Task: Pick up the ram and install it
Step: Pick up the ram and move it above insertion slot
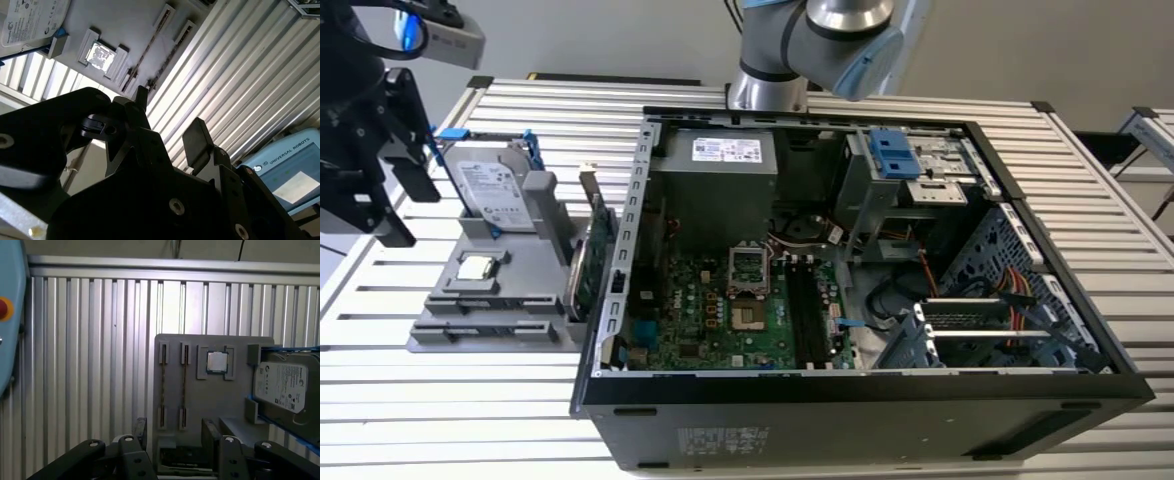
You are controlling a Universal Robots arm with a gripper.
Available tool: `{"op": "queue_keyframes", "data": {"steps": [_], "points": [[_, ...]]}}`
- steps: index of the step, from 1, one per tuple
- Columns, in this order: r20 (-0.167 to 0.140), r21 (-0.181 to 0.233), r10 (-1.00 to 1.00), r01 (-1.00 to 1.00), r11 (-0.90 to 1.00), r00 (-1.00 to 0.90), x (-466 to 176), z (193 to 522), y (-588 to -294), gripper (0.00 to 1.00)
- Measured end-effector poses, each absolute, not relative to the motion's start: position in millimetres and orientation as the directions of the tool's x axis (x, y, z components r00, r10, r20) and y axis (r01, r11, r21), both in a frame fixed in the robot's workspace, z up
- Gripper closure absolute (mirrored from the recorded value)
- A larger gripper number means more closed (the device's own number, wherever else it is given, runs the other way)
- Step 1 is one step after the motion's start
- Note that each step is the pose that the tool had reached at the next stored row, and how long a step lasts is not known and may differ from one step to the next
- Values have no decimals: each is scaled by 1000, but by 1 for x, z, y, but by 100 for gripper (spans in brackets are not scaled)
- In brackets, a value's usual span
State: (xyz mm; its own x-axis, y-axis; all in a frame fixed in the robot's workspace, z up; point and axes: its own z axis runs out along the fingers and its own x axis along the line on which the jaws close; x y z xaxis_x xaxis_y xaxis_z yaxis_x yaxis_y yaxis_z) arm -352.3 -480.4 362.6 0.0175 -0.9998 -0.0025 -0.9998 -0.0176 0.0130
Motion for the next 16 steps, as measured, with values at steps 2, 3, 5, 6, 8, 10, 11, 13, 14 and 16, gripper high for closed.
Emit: {"op": "queue_keyframes", "data": {"steps": [2,3,5,6,8,10,11,13,14,16], "points": [[-2,13,-1000,-1000,-18,18,-352,362,-480,0],[-2,13,-1000,-1000,-18,18,-352,362,-480,0],[-2,13,-1000,-1000,-18,18,-352,361,-480,0],[-2,13,-1000,-1000,-18,17,-352,360,-480,0],[-2,13,-1000,-1000,-18,18,-352,359,-480,0],[-2,13,-1000,-1000,-18,18,-352,358,-480,0],[-2,13,-1000,-1000,-18,18,-352,357,-480,0],[-2,13,-1000,-1000,-18,17,-352,356,-480,0],[-2,13,-1000,-1000,-17,17,-352,356,-480,0],[-2,13,-1000,-1000,-17,17,-352,355,-480,0]]}}
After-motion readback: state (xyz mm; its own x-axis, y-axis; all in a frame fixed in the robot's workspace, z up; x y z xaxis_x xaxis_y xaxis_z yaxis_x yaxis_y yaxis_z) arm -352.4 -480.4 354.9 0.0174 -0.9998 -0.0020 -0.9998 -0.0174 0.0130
